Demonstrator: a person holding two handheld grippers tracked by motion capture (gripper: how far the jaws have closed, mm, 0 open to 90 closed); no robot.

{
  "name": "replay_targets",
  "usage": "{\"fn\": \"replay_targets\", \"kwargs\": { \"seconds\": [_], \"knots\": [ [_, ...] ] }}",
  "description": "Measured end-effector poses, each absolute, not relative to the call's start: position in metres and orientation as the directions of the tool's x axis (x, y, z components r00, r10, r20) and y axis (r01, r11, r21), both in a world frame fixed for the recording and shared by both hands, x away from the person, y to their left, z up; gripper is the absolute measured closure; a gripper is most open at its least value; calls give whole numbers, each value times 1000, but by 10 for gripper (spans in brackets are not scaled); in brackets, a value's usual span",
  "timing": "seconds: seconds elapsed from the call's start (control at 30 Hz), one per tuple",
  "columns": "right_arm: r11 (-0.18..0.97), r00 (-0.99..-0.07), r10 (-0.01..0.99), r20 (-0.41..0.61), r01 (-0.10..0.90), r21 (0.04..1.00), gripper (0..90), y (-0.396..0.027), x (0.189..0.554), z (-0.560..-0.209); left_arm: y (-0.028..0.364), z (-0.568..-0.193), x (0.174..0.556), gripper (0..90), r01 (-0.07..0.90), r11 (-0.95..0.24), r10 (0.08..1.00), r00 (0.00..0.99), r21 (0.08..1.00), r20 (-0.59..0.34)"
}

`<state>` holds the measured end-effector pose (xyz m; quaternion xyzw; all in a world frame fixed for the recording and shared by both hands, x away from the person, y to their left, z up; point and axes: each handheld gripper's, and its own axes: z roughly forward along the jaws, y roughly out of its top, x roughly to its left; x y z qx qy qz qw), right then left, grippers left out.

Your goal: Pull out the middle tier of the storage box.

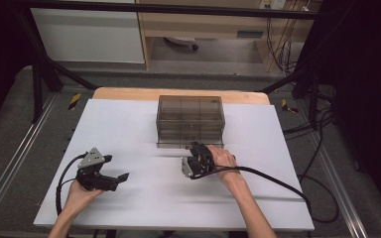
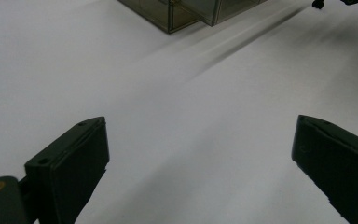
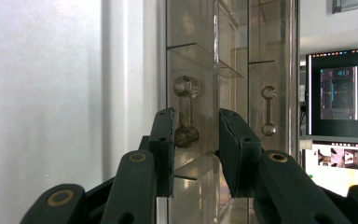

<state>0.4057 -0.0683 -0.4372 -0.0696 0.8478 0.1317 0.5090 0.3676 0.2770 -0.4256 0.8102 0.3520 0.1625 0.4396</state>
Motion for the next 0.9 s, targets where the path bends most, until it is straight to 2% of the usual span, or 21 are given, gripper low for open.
{"fn": "replay_targets", "kwargs": {
  "seconds": [0.9],
  "knots": [
    [955,-460,7,-888,-260,142,684,-68,399,-440,276,-426,367,33,427,-369,711,702,826,-45]
  ]
}}
